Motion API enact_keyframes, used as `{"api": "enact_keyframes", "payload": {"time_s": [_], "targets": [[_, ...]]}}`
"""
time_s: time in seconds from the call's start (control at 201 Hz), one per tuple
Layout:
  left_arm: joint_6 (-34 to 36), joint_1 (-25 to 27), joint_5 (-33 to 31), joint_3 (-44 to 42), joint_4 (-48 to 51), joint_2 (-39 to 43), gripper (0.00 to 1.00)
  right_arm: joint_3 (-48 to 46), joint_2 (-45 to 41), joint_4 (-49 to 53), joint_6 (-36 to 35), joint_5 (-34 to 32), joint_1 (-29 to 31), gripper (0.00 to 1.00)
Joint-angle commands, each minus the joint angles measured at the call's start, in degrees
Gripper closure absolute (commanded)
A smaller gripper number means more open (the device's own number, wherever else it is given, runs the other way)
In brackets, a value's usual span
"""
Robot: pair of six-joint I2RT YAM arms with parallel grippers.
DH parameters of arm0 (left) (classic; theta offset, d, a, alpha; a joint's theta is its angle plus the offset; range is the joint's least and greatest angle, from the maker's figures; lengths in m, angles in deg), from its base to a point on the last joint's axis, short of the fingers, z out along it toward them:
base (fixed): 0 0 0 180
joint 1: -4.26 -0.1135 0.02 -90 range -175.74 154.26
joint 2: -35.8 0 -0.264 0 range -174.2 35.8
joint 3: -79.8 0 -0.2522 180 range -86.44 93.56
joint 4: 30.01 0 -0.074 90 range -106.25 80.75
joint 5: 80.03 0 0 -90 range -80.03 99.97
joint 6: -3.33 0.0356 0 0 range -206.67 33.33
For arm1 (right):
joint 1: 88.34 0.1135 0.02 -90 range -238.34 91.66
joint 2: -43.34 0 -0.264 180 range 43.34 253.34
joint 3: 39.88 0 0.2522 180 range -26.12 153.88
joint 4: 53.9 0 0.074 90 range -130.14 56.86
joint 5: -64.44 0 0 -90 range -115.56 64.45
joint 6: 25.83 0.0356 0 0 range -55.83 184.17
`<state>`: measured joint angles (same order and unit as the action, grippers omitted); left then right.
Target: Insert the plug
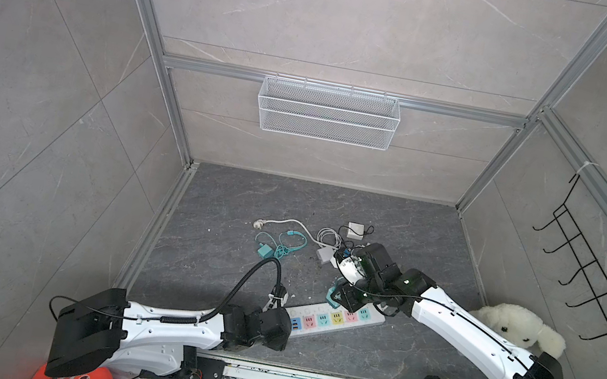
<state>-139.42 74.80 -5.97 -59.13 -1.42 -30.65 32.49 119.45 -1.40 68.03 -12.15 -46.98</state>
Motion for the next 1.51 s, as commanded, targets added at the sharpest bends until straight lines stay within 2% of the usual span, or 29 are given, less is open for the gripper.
{"api": "enact_keyframes", "payload": {"time_s": [0.0, 0.473, 0.781, 0.946, 1.105, 1.294, 1.503], "targets": [[-1.32, 0.37, -1.72, 1.21, -1.59, -0.87, 0.32, -0.17, -0.13, -1.34, 0.94, -0.84, 0.34, 0.86], [-2.71, 1.15, -1.34, -1.7, -2.85, 2.11, 0.32, 1.2, 1.55, -3.03, 1.31, -1.41, 0.34, 0.86], [-1.32, 4.27, 1.04, 3.16, -2.64, -6.28, 0.3, 2.11, 3.06, -4.37, 1.24, -1.03, 0.34, 0.86], [-2.86, 4.73, 0.97, 3.33, -1.81, -8.55, 0.3, 2.39, 3.86, -5.33, 0.91, -0.07, 0.33, 0.86], [-4.19, 4.61, -0.92, 2.33, -0.87, -8.14, 0.3, 2.0, 4.02, -6.35, -0.33, 1.07, 0.33, 0.86], [-7.44, 4.36, -6.39, 0.59, 1.73, -5.83, 0.3, 0.63, 3.9, -8.41, -3.44, 2.52, 0.38, 0.87], [-8.02, 4.01, -9.46, -0.7, -0.5, -5.81, 0.3, -1.83, 3.36, -13.54, -4.2, 5.11, 0.39, 0.89]]}}
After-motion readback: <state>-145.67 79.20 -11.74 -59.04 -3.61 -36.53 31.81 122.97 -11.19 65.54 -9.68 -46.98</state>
